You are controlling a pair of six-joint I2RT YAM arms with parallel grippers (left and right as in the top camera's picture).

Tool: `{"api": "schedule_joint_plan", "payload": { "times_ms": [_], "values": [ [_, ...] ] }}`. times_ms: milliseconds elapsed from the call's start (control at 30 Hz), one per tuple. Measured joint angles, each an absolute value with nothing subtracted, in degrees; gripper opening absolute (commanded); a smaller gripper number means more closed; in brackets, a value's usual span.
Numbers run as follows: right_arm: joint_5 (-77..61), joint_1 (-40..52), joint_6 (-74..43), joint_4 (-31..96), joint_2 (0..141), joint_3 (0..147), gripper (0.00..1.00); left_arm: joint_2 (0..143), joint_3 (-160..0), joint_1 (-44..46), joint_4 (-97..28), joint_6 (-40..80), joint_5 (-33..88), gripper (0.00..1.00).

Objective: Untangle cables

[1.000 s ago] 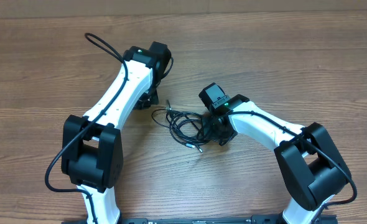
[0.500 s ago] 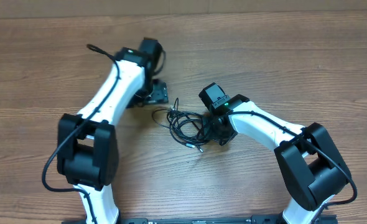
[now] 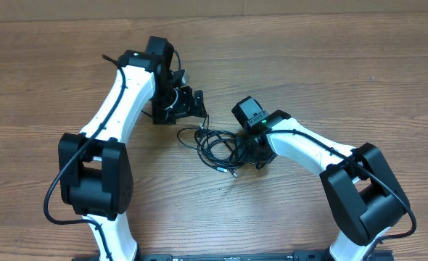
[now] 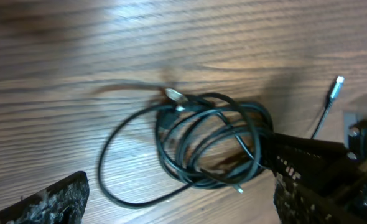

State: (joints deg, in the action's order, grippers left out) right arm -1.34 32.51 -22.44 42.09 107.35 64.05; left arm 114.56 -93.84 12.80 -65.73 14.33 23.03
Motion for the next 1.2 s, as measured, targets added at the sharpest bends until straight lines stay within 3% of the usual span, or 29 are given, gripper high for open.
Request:
{"api": "schedule_joint_plan", "payload": {
  "times_ms": [433,500,600,833,1200],
  "values": [
    [-1.23,32.49,-22.46,42.02,107.35,64.05,0.19,114.56,-87.53,19.18,-59.16,18.72,17.74,0.99],
    [-1.23,32.51,-22.46,42.02,107.35,64.05,0.19,114.56,-84.36,19.70,-55.96,20.10,16.82,0.75],
    [-1.23,32.51,-22.44,42.02,107.35,64.05,0.19,114.56,-80.01,19.90,-51.83,21.87,15.75,0.57],
    [-1.23,32.51,-22.44,42.04,107.35,64.05,0.19,114.56,-76.47,19.90,-48.93,22.41,12.14,0.59],
    [-1.28,32.51,-22.44,42.26,107.35,64.05,0.18,113.62,-73.82,19.90,-47.05,22.57,10.44,0.42]
  ]
}}
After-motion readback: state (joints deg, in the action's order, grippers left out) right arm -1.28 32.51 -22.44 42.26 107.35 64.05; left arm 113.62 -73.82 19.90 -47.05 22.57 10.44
